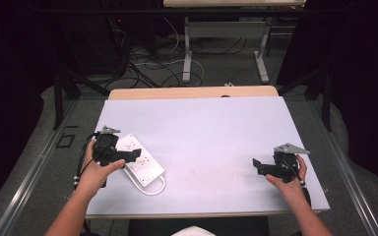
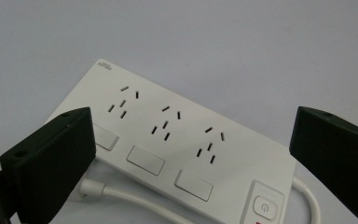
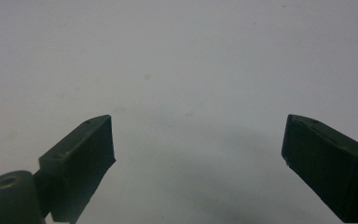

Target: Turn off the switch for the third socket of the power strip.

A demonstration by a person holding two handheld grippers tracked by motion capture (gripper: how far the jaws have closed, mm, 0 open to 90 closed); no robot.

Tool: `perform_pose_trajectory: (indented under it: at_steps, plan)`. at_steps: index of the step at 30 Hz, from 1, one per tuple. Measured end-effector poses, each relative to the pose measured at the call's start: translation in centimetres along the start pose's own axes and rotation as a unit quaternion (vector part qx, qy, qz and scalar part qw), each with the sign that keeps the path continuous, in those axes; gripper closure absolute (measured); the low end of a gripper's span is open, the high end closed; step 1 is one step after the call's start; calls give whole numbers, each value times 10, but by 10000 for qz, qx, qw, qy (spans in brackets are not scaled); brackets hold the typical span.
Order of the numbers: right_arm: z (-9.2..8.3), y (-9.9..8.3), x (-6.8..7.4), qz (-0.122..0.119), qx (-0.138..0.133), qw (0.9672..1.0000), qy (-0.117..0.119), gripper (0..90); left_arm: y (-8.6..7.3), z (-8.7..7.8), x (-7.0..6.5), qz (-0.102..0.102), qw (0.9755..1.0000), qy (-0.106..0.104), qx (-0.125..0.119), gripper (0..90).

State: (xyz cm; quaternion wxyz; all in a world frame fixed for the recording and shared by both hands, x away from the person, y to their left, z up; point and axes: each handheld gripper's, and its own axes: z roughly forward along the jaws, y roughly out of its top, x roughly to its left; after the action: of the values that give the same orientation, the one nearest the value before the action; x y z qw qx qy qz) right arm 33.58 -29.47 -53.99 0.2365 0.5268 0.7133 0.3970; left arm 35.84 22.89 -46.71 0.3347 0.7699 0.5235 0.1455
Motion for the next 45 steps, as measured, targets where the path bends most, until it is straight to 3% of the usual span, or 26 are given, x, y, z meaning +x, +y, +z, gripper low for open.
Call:
perform_pose_trajectory:
  at_steps: [7,14,22,25,45]
  plan:
    - [0,0,0,-11,2,10000,-16,85,-11,-7,5,-67,9999,23,-133,2]
    - [0,0,1,-29,-14,10000,-17,85,-25,-9,9,-342,9992,-39,-219,3]
    - [0,0,1,-12,9,10000,-15,86,-43,-8,15,-446,9985,1,-321,3]
    - [0,0,1,-25,16,10000,-25,85,-49,-5,17,-578,9977,-8,-359,3]
    - [2,-1,1,-28,53,10000,0,86,-76,4,32,-735,9951,245,-620,4]
